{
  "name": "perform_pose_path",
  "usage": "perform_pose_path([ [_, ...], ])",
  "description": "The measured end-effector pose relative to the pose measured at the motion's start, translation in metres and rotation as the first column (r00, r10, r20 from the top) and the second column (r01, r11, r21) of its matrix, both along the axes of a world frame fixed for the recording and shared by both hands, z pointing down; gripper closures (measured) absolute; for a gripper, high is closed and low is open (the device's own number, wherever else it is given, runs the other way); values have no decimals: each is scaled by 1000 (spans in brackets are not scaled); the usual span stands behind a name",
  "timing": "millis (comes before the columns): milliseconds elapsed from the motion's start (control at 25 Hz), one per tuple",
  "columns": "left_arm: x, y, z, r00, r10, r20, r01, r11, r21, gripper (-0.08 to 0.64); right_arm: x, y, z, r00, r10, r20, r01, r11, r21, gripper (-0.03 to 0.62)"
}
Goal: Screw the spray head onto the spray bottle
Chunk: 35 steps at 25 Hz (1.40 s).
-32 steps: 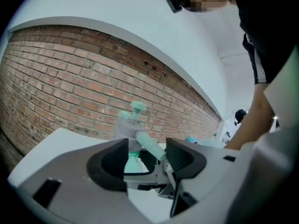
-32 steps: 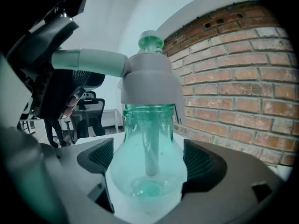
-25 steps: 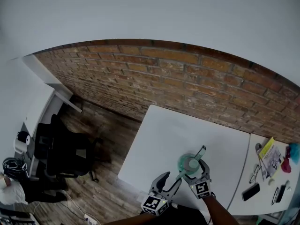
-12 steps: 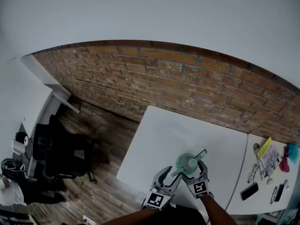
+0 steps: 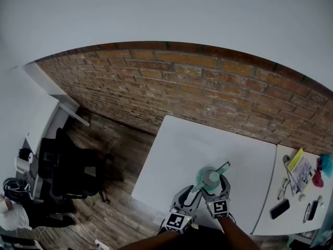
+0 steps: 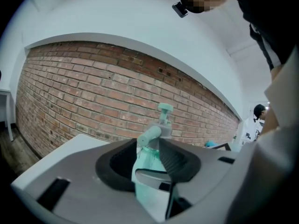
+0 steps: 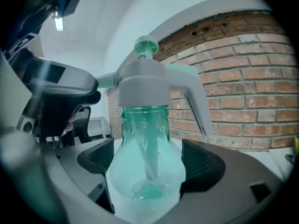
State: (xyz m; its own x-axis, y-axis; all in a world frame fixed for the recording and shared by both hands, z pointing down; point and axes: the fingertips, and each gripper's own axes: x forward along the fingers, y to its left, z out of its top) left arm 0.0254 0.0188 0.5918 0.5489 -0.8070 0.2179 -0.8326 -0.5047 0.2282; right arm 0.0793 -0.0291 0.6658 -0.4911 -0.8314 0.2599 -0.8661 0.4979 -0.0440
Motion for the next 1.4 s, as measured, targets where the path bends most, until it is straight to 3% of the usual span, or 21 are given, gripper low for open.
perform_pose_path([
  [160,-4,-2,8,1000,-27,-15,27,1000,-16,430,4,-1,-3,997,60,50,-61,998,17,135],
  [400,-11,-19,4,998,-56,-35,55,998,-28,451,1,-4,-8,992,114,48,-114,993,12,135],
  [680,-5,-7,-3,994,2,-107,-9,998,-62,462,2,-4,-7,989,140,44,-141,990,20,135],
  [800,-4,-3,-2,991,-35,-129,25,997,-78,462,4,-3,-6,987,154,49,-155,988,20,135],
  [960,-9,-5,-1,988,-111,-104,105,993,-62,462,4,-3,-4,988,145,49,-145,989,4,135],
  [1080,-11,-7,-3,974,-167,-151,154,984,-93,462,5,-4,-5,991,125,55,-126,992,22,135],
  [1400,-20,-1,-6,977,-171,-127,161,983,-86,462,1,-3,-5,991,123,44,-124,992,19,135],
])
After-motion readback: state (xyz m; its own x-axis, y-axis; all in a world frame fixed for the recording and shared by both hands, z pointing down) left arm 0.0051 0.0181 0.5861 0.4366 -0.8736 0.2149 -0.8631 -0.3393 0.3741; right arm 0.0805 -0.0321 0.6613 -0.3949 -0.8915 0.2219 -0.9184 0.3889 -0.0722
